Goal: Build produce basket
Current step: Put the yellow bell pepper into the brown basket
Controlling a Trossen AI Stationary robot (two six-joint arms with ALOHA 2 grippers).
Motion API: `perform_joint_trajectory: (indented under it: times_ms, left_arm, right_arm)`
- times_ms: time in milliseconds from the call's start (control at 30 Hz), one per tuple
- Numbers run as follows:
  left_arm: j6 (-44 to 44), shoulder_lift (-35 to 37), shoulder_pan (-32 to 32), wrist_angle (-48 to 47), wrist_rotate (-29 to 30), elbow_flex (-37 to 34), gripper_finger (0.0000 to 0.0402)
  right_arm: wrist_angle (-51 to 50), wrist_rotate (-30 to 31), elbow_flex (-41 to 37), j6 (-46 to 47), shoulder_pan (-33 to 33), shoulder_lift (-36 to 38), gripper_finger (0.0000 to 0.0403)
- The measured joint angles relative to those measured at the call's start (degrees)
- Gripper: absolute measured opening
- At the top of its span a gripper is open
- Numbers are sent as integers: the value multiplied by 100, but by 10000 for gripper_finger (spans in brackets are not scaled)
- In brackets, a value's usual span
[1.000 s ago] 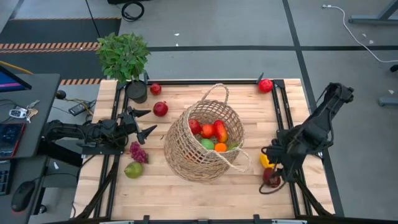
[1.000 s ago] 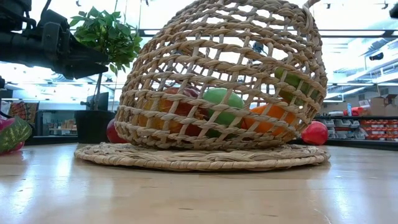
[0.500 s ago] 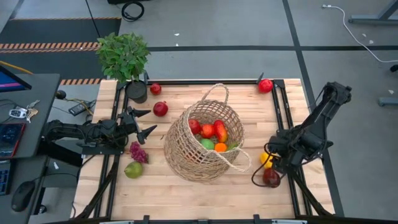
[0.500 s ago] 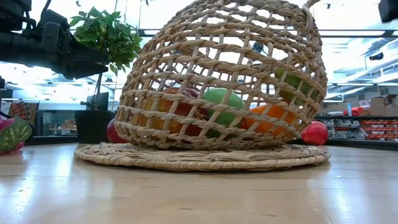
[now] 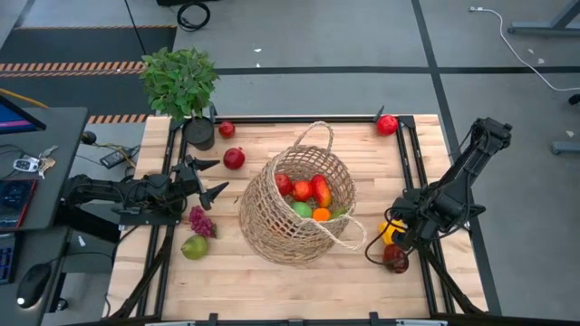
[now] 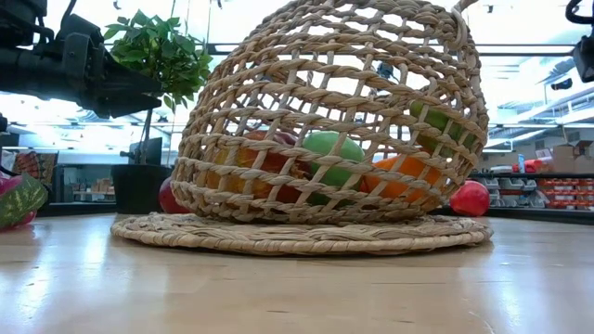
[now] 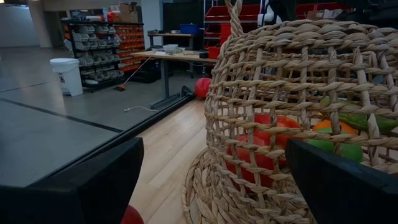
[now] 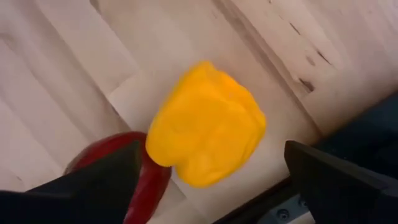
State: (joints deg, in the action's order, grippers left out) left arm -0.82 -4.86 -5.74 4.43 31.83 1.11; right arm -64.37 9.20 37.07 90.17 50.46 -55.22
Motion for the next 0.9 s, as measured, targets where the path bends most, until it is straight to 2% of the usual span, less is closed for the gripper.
perform_joint_trajectory:
  times_ms: [267, 467, 633, 900]
  left_arm:
    - [0, 0, -2, 2, 2, 0, 398]
    - [0, -2, -2, 0, 0, 2, 398]
    - [0, -2, 0, 1, 0, 0, 398]
    - [0, -2, -1, 0, 2, 1, 398]
  right_arm:
    - [86, 251, -22, 605, 0, 2, 392]
    - [544, 271, -379, 1028, 0, -7, 392]
    - [870, 208, -578, 1075, -48, -187, 392]
    - [1971, -23, -1111, 1031, -187, -350, 391]
